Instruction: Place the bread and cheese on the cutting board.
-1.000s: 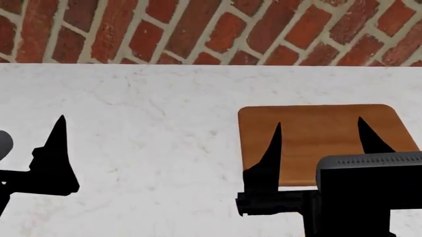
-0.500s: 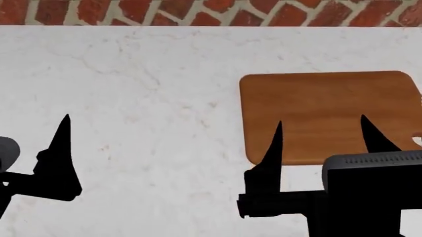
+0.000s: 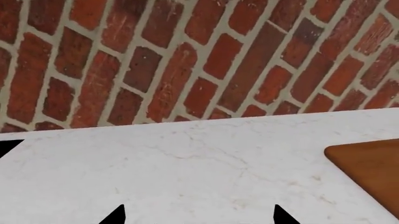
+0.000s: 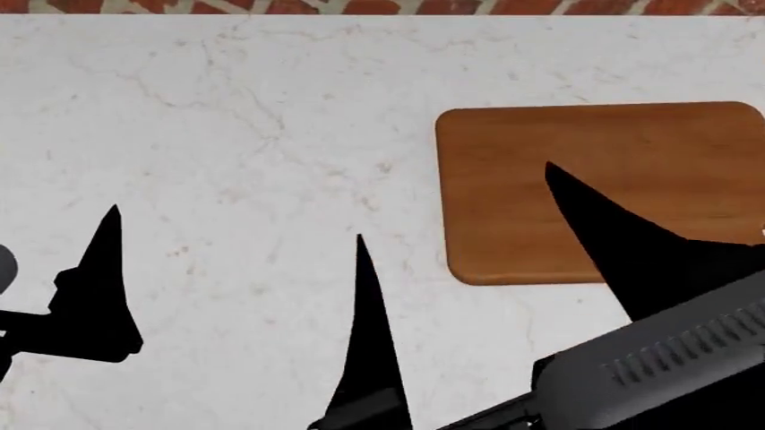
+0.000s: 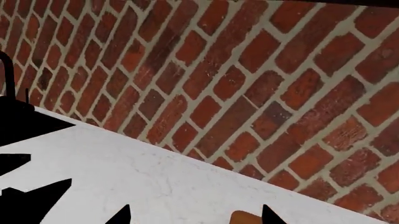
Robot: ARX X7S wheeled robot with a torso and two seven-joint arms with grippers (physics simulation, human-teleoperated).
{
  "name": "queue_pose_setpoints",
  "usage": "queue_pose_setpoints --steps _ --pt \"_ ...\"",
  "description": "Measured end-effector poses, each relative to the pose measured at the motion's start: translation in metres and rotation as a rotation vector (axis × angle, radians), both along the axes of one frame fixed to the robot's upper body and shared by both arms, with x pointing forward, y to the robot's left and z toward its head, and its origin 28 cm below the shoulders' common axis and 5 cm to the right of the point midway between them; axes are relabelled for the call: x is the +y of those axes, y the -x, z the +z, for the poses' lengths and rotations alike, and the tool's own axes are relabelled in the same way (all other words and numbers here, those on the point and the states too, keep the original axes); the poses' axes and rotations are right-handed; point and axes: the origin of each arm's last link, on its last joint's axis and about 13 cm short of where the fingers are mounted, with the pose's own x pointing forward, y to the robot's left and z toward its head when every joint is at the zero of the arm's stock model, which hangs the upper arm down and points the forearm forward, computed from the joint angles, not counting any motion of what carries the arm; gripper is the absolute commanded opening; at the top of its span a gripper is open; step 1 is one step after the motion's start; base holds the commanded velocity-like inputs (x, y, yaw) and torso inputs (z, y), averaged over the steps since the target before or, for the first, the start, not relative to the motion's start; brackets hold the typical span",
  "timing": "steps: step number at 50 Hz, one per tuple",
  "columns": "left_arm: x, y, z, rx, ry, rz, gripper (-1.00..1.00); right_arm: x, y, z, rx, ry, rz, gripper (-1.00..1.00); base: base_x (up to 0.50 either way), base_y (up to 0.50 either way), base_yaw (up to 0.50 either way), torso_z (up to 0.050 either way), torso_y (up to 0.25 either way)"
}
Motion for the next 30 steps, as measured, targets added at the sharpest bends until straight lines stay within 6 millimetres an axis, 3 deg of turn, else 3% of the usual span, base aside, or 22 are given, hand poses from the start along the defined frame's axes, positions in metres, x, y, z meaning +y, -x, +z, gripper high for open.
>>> queue_pose_setpoints --steps 10,20,30 --pt "-0.001 0.000 -0.001 0.012 0.002 -0.011 1.00 -0.014 0.035 0.019 0.138 0.006 0.109 1.00 0.00 0.00 0.00 0.000 0.000" --pt "-0.002 -0.001 -0.003 0.026 -0.007 -0.017 1.00 -0.020 0.051 0.006 0.332 0.031 0.144 1.00 0.00 0.00 0.00 0.000 0.000" --pt "-0.003 -0.001 -0.004 0.035 -0.015 -0.019 1.00 -0.018 0.053 -0.008 0.454 0.062 0.184 1.00 0.00 0.00 0.00 0.000 0.000"
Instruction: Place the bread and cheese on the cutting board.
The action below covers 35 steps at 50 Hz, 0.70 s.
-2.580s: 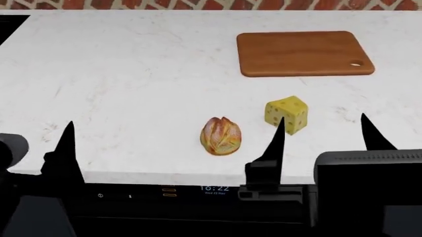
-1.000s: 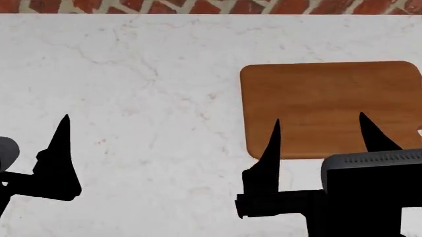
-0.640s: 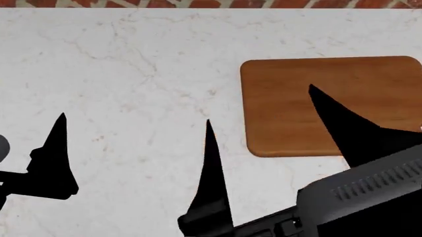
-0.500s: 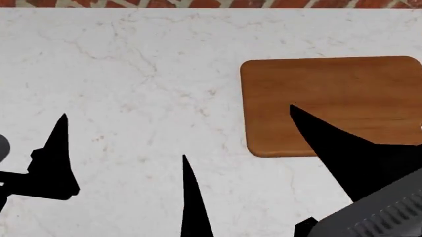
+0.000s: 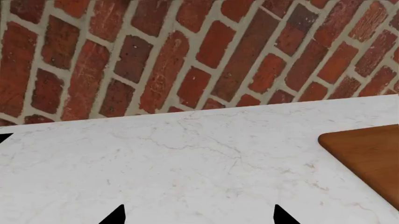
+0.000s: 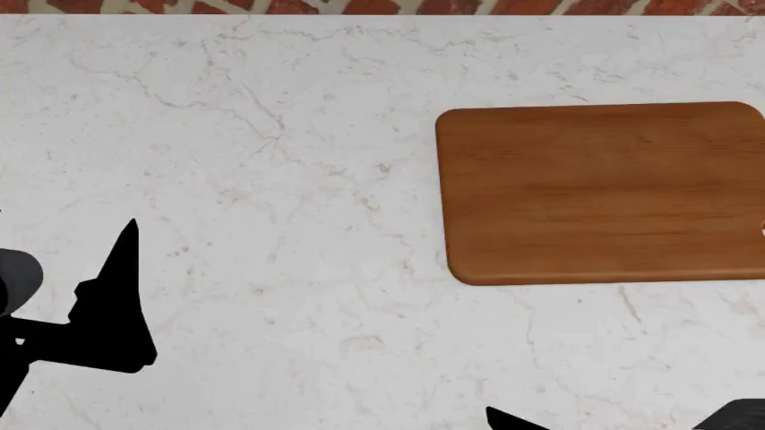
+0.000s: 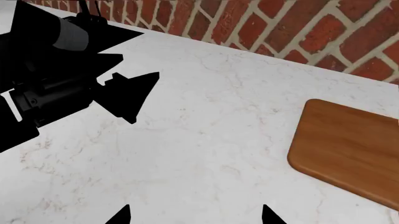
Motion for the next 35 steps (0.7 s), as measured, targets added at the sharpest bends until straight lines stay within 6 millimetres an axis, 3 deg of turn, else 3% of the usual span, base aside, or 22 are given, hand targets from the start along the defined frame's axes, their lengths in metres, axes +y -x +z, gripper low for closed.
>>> queue_pose_setpoints --steps 35 --pt "0.000 -0.002 -0.003 0.022 -0.019 0.011 1.00 0.001 0.002 -0.034 0.197 0.077 0.073 1.00 0.00 0.00 0.00 0.000 0.000"
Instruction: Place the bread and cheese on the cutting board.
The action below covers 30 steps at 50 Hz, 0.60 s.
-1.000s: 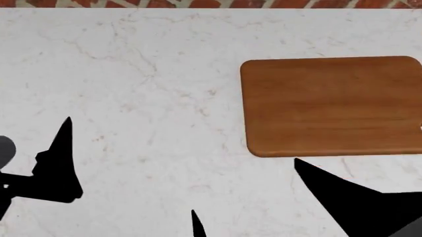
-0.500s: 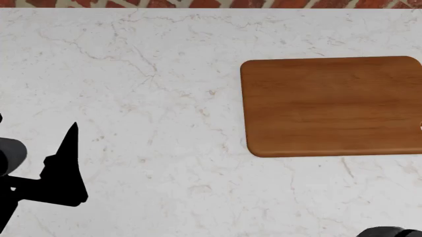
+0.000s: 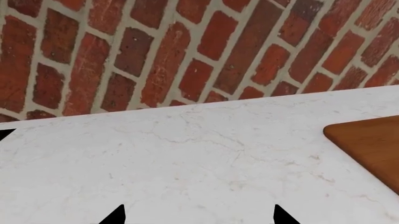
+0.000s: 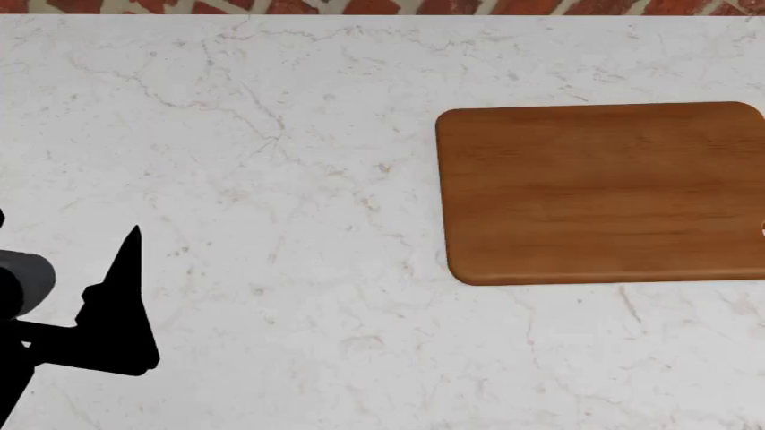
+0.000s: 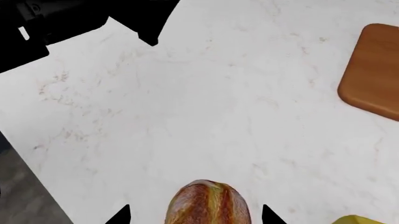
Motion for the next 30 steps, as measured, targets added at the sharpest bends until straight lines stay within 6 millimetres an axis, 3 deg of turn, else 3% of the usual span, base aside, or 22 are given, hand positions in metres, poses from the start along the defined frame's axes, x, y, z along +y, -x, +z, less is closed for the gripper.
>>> queue_pose_setpoints --steps 30 --pt "0.000 0.000 0.000 0.007 0.000 0.000 1.00 0.000 -0.017 -0.038 0.065 0.141 -0.008 1.00 0.00 0.00 0.00 0.000 0.000"
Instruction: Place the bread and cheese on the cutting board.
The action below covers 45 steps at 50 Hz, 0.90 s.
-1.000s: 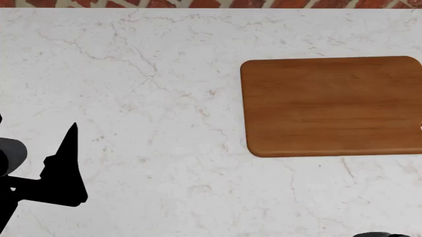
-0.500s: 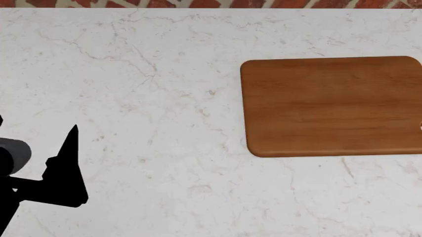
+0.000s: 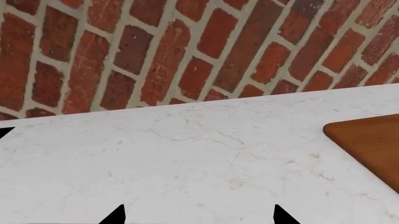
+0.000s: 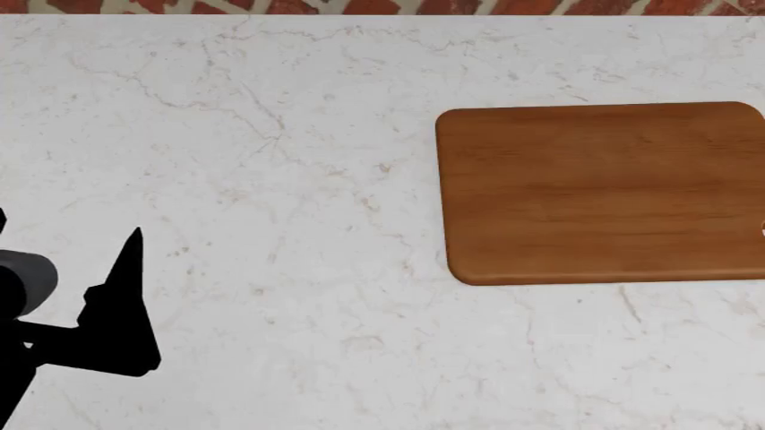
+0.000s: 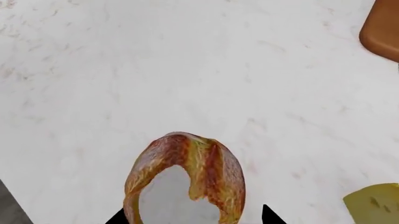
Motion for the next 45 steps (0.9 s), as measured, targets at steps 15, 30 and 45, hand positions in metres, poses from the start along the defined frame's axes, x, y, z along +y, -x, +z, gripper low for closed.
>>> queue_pose_setpoints --steps 15,30,45 --pt "0.000 0.000 0.000 0.004 0.005 0.003 1.00 0.003 -0.008 -0.009 -0.018 0.020 0.017 -1.00 0.00 0.00 0.00 0.000 -0.004" --pt "0.000 -0.001 -0.001 0.007 0.007 0.003 1.00 0.004 -0.023 0.010 -0.072 0.033 0.014 -1.00 0.00 0.00 0.00 0.000 -0.001" --pt "0.001 -0.001 -0.001 0.008 0.012 0.007 1.00 0.008 -0.066 0.067 -0.210 0.010 -0.023 -1.00 0.00 0.00 0.00 0.000 0.000"
